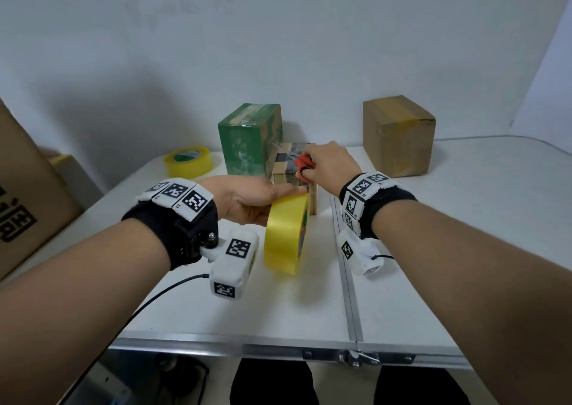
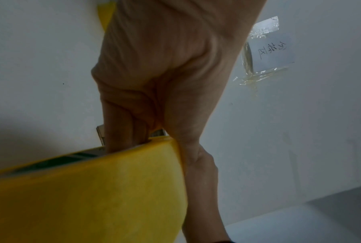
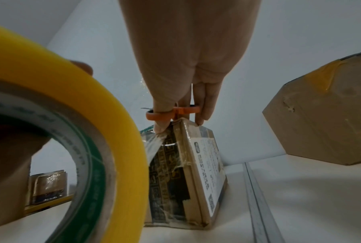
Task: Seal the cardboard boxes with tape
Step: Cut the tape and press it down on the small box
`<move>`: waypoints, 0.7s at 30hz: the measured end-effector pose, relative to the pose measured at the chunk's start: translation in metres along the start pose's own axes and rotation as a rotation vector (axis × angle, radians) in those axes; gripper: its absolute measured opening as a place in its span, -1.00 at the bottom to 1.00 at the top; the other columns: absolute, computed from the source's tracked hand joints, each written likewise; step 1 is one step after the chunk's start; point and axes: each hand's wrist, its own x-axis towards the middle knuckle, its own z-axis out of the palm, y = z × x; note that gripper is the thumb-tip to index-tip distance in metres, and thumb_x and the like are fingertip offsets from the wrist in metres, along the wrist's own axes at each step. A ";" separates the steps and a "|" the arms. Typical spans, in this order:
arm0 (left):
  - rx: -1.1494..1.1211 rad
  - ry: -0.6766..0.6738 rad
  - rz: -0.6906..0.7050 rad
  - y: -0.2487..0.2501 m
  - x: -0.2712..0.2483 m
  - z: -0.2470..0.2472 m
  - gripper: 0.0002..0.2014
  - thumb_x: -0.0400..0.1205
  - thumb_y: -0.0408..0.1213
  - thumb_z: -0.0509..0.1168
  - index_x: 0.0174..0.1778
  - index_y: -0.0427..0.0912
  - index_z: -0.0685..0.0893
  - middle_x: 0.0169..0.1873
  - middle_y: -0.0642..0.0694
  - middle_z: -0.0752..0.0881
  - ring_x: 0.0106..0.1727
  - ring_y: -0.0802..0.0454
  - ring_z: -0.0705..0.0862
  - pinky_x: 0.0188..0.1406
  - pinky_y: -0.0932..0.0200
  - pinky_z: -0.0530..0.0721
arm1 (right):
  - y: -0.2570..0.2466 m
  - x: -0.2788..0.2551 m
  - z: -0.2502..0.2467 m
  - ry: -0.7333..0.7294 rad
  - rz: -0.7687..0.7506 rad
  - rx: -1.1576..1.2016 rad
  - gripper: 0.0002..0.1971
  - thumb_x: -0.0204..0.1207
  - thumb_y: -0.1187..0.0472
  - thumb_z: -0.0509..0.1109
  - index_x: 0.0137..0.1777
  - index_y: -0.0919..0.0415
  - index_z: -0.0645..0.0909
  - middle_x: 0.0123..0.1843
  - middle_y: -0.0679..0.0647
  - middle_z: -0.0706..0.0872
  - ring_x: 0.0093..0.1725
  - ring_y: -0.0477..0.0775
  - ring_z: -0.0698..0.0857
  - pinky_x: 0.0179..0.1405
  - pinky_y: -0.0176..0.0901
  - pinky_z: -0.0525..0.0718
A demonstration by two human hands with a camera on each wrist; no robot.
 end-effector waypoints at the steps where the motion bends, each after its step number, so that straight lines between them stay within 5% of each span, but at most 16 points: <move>1: 0.006 -0.002 -0.010 0.001 0.000 0.000 -0.73 0.67 -0.04 0.31 0.07 -0.18 0.69 -0.24 -0.08 0.83 -0.26 0.09 0.80 -0.18 0.24 0.79 | -0.001 0.000 -0.001 -0.001 -0.002 0.003 -0.83 0.52 0.06 0.41 -0.09 0.06 0.47 -0.08 0.17 0.63 -0.12 0.23 0.61 -0.20 -0.07 0.50; 7: 0.068 -0.061 -0.087 0.004 -0.004 -0.008 -0.51 0.65 0.05 0.28 0.33 -0.28 0.61 0.18 -0.31 0.75 0.25 -0.21 0.70 0.38 -0.09 0.61 | -0.002 -0.001 -0.001 0.006 0.005 -0.008 -0.79 0.55 0.05 0.40 -0.10 0.07 0.41 -0.13 0.11 0.54 -0.16 0.16 0.54 -0.22 -0.09 0.43; 9: 0.079 -0.082 -0.112 0.001 -0.006 -0.009 -0.49 0.66 0.06 0.26 0.35 -0.29 0.59 0.20 -0.35 0.73 0.27 -0.23 0.69 0.34 -0.06 0.64 | -0.001 0.000 -0.001 0.003 0.004 -0.003 -0.78 0.55 0.04 0.41 -0.13 0.08 0.41 -0.14 0.11 0.55 -0.16 0.17 0.56 -0.22 -0.08 0.44; 14: 0.040 0.016 -0.062 -0.005 -0.006 -0.007 -0.63 0.65 0.01 0.32 0.20 -0.21 0.67 -0.05 -0.18 0.82 -0.08 -0.02 0.79 0.04 0.10 0.75 | -0.003 -0.003 0.000 0.017 0.028 0.053 -0.79 0.53 0.04 0.42 -0.15 0.03 0.42 -0.15 0.14 0.62 -0.16 0.21 0.62 -0.25 -0.09 0.47; 21: 0.027 -0.029 0.009 -0.018 -0.009 -0.007 -0.56 0.64 0.09 0.31 0.39 0.02 0.51 0.31 -0.18 0.68 0.28 -0.13 0.71 0.26 -0.04 0.70 | -0.004 -0.008 -0.002 0.051 0.049 0.095 -0.84 0.52 0.07 0.43 -0.10 0.05 0.49 -0.15 0.13 0.62 -0.11 0.21 0.59 -0.18 -0.04 0.56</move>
